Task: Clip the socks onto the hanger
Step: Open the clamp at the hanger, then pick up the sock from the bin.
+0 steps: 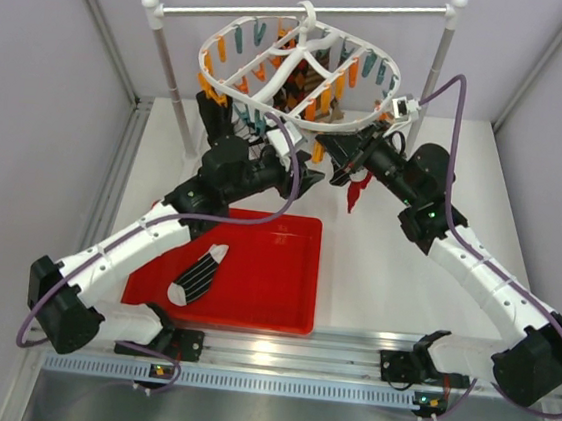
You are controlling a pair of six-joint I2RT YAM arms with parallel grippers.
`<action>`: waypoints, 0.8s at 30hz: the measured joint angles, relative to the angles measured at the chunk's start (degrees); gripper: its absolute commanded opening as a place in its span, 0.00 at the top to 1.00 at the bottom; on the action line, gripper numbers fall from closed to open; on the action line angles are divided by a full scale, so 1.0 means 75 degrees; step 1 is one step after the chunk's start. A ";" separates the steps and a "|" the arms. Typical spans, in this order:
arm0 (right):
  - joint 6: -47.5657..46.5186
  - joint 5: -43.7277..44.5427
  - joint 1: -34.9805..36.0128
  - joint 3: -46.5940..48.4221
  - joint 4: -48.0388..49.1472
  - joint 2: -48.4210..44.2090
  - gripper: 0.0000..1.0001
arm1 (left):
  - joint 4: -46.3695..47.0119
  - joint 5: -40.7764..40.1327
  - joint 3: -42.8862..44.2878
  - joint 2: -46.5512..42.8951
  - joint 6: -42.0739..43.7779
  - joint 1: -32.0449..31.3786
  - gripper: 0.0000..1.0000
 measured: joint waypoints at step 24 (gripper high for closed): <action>0.0000 0.0134 -0.0102 -0.0003 -0.0172 -0.0003 1.00 | -0.7338 0.1151 -0.1513 -0.1923 0.3273 0.3124 0.48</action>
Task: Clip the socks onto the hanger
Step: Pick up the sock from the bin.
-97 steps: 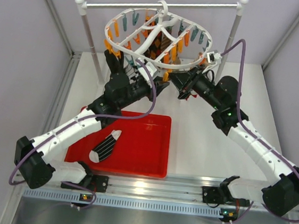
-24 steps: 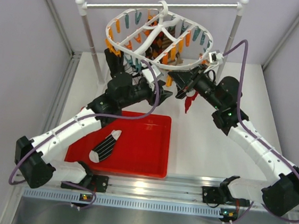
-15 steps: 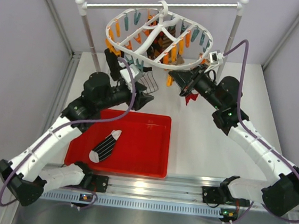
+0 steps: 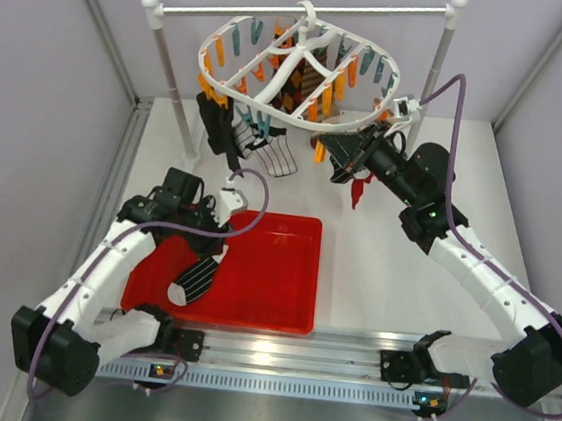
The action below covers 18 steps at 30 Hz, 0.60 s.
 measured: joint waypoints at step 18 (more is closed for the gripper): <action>-0.0012 -0.0003 -0.0015 -0.0003 -0.0058 0.0000 1.00 | 0.0831 -0.1343 -0.0393 0.3188 0.0487 0.0015 0.52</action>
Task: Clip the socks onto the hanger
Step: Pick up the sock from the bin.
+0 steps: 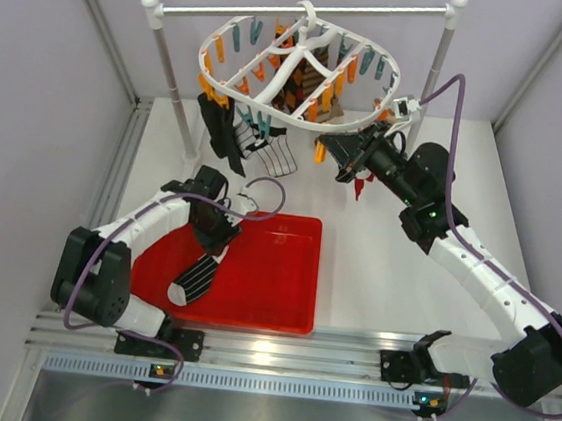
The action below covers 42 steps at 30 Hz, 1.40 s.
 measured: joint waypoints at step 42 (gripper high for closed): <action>-0.0192 -0.0090 -0.0152 0.0000 -0.0117 0.0000 1.00 | -0.1183 0.2643 0.2055 -0.2308 0.1341 -0.2180 1.00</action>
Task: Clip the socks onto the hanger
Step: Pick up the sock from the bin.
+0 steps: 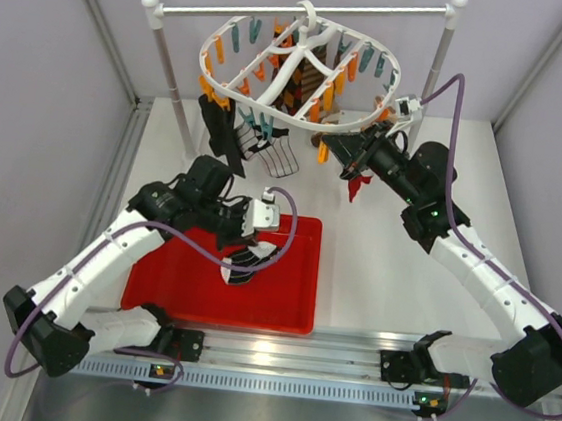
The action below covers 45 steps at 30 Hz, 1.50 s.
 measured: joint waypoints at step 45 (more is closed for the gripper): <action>0.0073 -0.0085 -0.0087 -0.0003 0.0003 0.0108 1.00 | 0.3727 -0.0886 -0.1955 0.2535 -0.0420 0.0393 0.43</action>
